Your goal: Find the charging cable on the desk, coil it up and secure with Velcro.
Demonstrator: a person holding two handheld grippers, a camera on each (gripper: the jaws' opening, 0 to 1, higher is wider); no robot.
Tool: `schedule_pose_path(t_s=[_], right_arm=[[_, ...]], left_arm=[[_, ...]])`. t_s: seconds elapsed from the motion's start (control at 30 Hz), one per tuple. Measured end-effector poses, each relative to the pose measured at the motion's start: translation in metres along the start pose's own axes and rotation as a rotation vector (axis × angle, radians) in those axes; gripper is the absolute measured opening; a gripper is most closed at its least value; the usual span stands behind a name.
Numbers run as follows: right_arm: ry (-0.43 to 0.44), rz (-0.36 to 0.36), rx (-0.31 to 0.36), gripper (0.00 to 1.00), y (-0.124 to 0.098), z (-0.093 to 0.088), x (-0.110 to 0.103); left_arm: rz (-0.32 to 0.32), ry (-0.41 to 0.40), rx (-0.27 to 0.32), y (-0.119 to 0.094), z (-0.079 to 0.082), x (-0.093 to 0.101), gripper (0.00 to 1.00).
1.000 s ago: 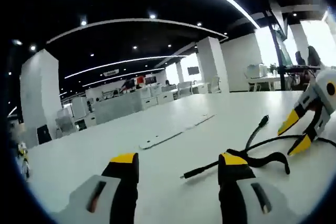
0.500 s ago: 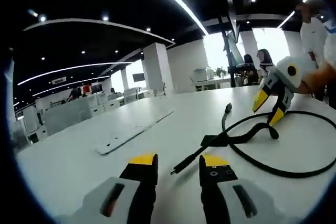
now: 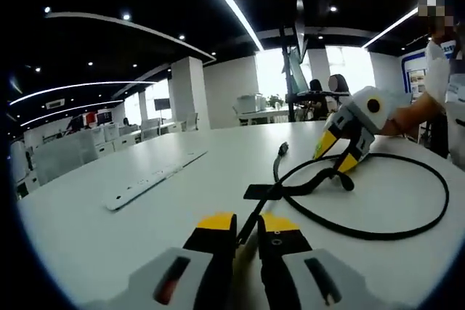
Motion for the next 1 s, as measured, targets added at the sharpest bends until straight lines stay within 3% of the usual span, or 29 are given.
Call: schedule_pose_path(t_s=[0.17, 0.27, 0.37, 0.43, 0.6, 0.67, 0.77, 0.83, 0.9, 1.0], right_arm=[[-0.058, -0.003, 0.008, 0.16, 0.001, 0.003, -0.003], [-0.159, -0.034, -0.008, 0.16, 0.002, 0.005, -0.001], [-0.153, -0.022, 0.010, 0.16, 0.003, 0.009, -0.008], [-0.211, -0.020, 0.011, 0.16, 0.004, 0.014, -0.012], [-0.276, -0.039, 0.027, 0.04, -0.002, 0.024, -0.020], [-0.243, -0.056, 0.034, 0.03, -0.004, 0.025, -0.015], [-0.119, -0.065, 0.050, 0.03, -0.005, 0.024, -0.005], [0.015, -0.096, 0.084, 0.03, -0.003, 0.025, 0.013], [0.092, -0.103, 0.078, 0.03, 0.001, 0.024, 0.028], [0.276, -0.084, 0.074, 0.03, 0.015, 0.019, 0.053]], left_arm=[[0.019, -0.027, 0.025, -0.019, -0.001, 0.001, 0.11], [0.044, -0.044, 0.042, -0.027, 0.000, 0.000, 0.11], [0.050, -0.050, 0.026, -0.030, -0.002, 0.000, 0.11], [0.047, -0.053, 0.023, -0.031, -0.002, 0.000, 0.11], [0.035, -0.054, 0.011, -0.034, -0.003, 0.004, 0.10], [0.032, -0.055, 0.009, -0.035, -0.004, 0.005, 0.10], [0.023, -0.050, 0.002, -0.035, -0.004, 0.007, 0.10], [0.021, -0.041, -0.008, -0.034, -0.005, 0.008, 0.10], [0.021, -0.040, -0.009, -0.034, -0.005, 0.008, 0.10], [0.022, -0.039, 0.000, -0.035, -0.004, 0.008, 0.10]])
Point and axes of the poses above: the point that each gripper's makers call its tool centre point, and the gripper's own axes: y roughly forward along the fingers, x roughly to its right, z roughly out of its top, the point moved 7 cm from there along -y, roughly backward along the fingers, and after that the axes turned 2 degrees about y, right-handed, at the moved point
